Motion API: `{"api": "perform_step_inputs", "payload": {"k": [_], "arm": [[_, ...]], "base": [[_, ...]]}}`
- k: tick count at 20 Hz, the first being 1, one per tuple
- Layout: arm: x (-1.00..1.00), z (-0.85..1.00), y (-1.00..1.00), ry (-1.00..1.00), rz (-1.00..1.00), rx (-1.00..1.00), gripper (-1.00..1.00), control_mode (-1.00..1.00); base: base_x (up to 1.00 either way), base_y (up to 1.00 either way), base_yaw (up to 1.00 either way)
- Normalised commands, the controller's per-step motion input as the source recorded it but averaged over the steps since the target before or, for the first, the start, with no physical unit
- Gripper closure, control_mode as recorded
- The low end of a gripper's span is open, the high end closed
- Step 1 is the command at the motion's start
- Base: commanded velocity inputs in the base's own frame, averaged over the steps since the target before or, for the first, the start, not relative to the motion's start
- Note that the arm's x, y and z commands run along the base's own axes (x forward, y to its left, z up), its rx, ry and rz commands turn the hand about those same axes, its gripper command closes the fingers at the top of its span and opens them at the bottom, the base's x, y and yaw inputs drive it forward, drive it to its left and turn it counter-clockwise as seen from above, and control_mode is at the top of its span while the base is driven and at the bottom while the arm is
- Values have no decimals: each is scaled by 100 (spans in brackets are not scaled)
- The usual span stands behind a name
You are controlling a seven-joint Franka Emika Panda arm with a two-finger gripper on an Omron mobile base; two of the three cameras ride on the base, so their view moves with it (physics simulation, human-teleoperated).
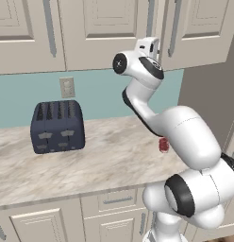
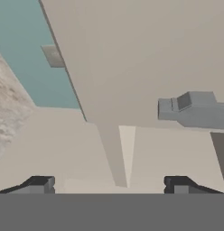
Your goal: Retrieve the tupperware from the cabinet, then place the raw meat into the tupperware to avoid contamination.
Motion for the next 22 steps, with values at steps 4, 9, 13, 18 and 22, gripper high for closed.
{"api": "perform_step_inputs", "payload": {"k": [4, 9, 13, 18, 22], "arm": [[9, 0, -45, 9, 0, -1, -100, -100], [-18, 0, -64, 9, -5, 0, -100, -100], [-49, -1, -80, 6, -9, 0, -100, -100], [-50, -4, -82, 5, -9, 0, -100, -100], [-51, -7, -82, 4, -9, 0, -100, -100]], "base": [[0, 0, 0], [0, 0, 0], [0, 0, 0], [0, 0, 0], [0, 0, 0]]}}
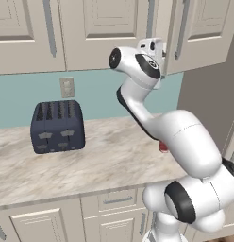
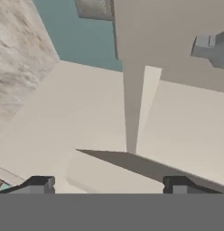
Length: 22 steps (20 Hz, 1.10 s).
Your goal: Retrieve the tupperware from the cabinet, then place the raw meat into the tupperware to avoid contamination.
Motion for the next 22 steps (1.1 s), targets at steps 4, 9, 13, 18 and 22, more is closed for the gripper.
{"api": "perform_step_inputs", "payload": {"k": [4, 9, 13, 18, 22], "arm": [[-49, -8, -83, 3, -9, 0, -100, -100], [-44, -13, -90, 2, -9, 0, -100, -100], [-37, -17, -99, 2, -8, -1, -100, -100], [-32, -17, -100, 4, -8, -1, -100, -100], [-27, -18, -100, 5, -9, -1, -100, -100]], "base": [[0, 0, 0], [0, 0, 0], [0, 0, 0], [0, 0, 0], [0, 0, 0]]}}
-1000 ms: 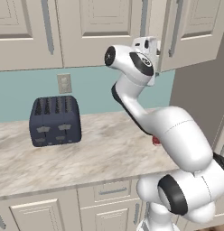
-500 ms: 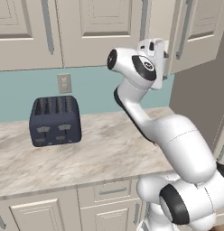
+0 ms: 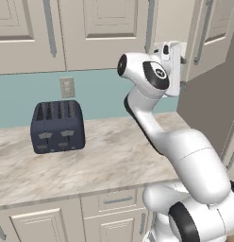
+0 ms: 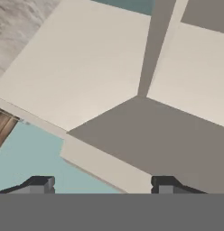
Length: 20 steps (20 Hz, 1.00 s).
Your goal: Retrieve the tupperware from the cabinet, then place the raw meat into the tupperware to avoid contamination.
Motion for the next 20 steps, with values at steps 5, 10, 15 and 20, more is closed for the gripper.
{"api": "perform_step_inputs", "payload": {"k": [5, 10, 15, 20], "arm": [[-25, -19, -100, 7, -10, -1, -100, -100], [-23, -20, -99, 8, -10, -1, -100, -100], [-22, -20, -99, 8, -11, -1, -100, -100], [-21, -22, -98, 9, -11, -1, -100, -100]], "base": [[0, 0, 0], [0, 0, 0], [0, 0, 0], [0, 0, 0]]}}
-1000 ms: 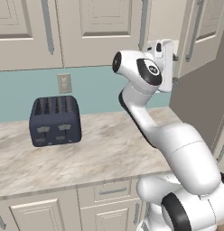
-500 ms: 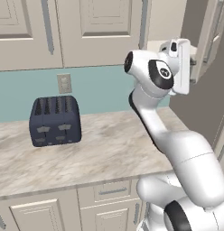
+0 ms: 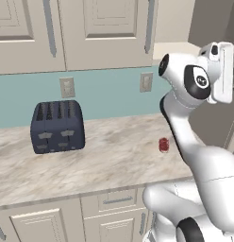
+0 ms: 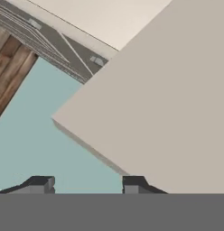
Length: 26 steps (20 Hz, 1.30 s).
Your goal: Retrieve the tupperware from the cabinet, then place the raw meat into the tupperware to avoid contamination.
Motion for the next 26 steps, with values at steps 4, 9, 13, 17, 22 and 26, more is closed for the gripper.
{"api": "perform_step_inputs", "payload": {"k": [4, 9, 13, 17, 22, 26], "arm": [[-21, -22, -99, 9, -11, -1, -100, -100], [-19, -24, -100, 9, -11, -2, -100, -100], [-7, -27, -100, 9, -11, -3, -100, -100], [-1, -27, -99, 9, -9, -3, -100, -100], [0, -27, -93, 8, -8, -2, -100, -100], [-2, -23, -76, 7, -5, -1, -100, -100]], "base": [[0, 0, 0], [0, 0, 0], [0, 0, 0], [0, 0, 0], [0, 0, 0], [0, 0, 0]]}}
